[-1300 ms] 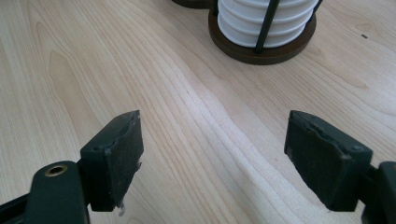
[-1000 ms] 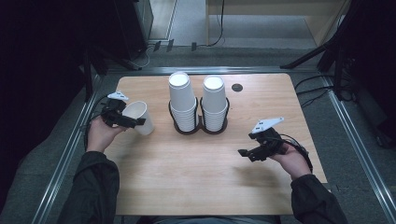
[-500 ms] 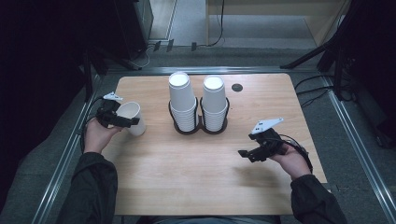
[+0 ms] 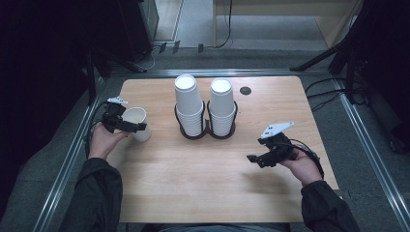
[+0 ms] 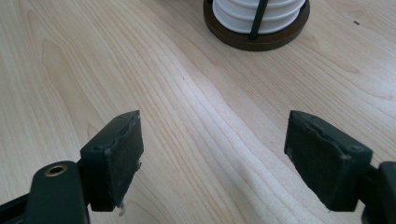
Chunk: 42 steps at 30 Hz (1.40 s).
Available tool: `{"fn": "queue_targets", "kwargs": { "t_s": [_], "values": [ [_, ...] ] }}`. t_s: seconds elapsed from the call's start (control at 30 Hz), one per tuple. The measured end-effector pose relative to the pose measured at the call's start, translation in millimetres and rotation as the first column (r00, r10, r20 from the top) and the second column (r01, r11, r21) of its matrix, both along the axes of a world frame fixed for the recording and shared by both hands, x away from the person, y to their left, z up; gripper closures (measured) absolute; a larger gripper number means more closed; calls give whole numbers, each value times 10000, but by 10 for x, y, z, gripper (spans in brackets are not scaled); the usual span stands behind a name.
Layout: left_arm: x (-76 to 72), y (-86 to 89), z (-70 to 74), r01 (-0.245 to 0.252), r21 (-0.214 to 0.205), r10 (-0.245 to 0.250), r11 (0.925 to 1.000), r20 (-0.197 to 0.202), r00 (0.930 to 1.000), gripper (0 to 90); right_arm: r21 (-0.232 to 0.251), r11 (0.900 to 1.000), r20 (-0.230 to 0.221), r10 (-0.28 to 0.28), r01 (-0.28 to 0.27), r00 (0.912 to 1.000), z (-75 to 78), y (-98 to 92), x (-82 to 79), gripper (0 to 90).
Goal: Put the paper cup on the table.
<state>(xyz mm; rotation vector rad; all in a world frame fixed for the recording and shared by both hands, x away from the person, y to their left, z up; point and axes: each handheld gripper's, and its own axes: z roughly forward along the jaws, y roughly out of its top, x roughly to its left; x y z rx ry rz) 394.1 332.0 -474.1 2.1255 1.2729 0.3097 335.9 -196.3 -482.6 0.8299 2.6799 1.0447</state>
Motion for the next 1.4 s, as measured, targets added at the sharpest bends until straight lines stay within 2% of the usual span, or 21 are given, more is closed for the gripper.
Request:
{"fn": "queue_targets", "kwargs": {
  "t_s": [0.3,0.4,0.67,0.87,0.9,1.03,1.1,1.2,1.4],
  "values": [
    [-8,4,21,-5,-3,5,10000,15,10000,0,-16,10000,13,-29,29,10000,2,-15,5,196],
    [-18,16,48,59,-308,-61,9995,-61,10000,0,-62,10000,34,-10,11,10000,-1,-12,4,196],
    [-43,0,134,169,-277,-170,9995,-45,9998,0,-340,9994,-5,31,-31,10000,-14,-7,1,196],
    [-61,19,190,200,-456,-201,9988,-18,9998,0,-294,9995,1,90,-89,10000,-10,2,-6,196],
    [-68,15,208,418,-619,-426,9972,-104,9990,0,-293,9995,15,79,-78,10000,-8,2,-6,196],
    [-75,1,237,448,-504,-455,9977,-128,9989,0,-344,9994,165,101,-95,9998,4,6,-14,196],
    [-88,-13,287,509,-314,-511,9982,-38,9987,0,-476,9988,133,111,-104,9999,-5,13,-18,196],
    [-99,-10,328,432,-279,-430,9987,93,9990,0,-563,9983,131,167,-160,9998,-12,18,-16,196],
    [-132,2,410,488,-685,-473,9965,229,9986,0,-551,9983,161,200,-191,9997,-7,18,-19,196]
  ]
}}
